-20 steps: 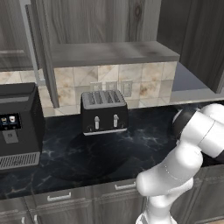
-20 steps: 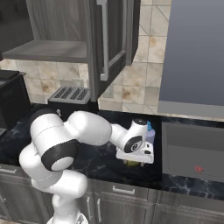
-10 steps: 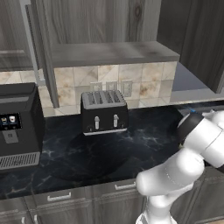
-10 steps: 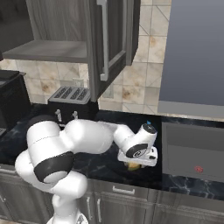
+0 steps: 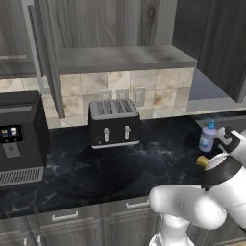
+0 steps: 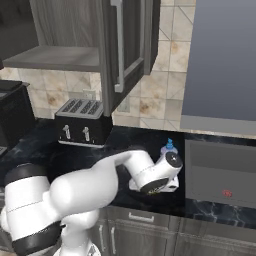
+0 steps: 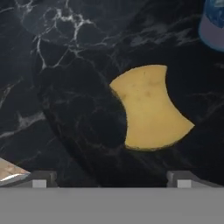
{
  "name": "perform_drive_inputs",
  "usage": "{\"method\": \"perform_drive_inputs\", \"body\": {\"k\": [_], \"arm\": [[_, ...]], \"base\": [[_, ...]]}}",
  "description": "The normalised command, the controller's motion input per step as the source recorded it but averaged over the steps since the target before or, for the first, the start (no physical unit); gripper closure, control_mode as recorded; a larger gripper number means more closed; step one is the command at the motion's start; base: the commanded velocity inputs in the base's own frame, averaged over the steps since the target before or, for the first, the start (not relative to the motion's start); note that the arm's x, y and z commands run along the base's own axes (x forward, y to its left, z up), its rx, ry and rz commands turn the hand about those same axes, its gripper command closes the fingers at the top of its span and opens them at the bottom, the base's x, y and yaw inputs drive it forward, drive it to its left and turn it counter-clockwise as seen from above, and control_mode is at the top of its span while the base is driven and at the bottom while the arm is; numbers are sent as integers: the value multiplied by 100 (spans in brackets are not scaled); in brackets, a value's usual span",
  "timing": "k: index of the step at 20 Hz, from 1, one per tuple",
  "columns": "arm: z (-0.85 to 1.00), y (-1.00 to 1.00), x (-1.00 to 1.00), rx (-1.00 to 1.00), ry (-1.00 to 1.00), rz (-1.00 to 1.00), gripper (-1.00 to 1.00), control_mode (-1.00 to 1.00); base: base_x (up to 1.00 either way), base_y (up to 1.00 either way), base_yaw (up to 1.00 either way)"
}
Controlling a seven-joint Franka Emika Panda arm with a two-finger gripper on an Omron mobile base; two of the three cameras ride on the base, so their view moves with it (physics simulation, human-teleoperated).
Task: Locate and retrieve the sponge and soap dispenser from the cabinet. Place them next to the sink.
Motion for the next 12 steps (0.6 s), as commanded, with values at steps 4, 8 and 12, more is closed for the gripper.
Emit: {"method": "perform_drive_inputs", "body": {"k": [4,8,12], "arm": [[41,53,-45,-1,-14,3,-100,-100],[29,59,-61,-4,-12,-2,-100,-100],[23,46,-65,-2,-11,-16,-100,-100]], "base": [[0,0,0],[0,0,0],[0,0,0]]}}
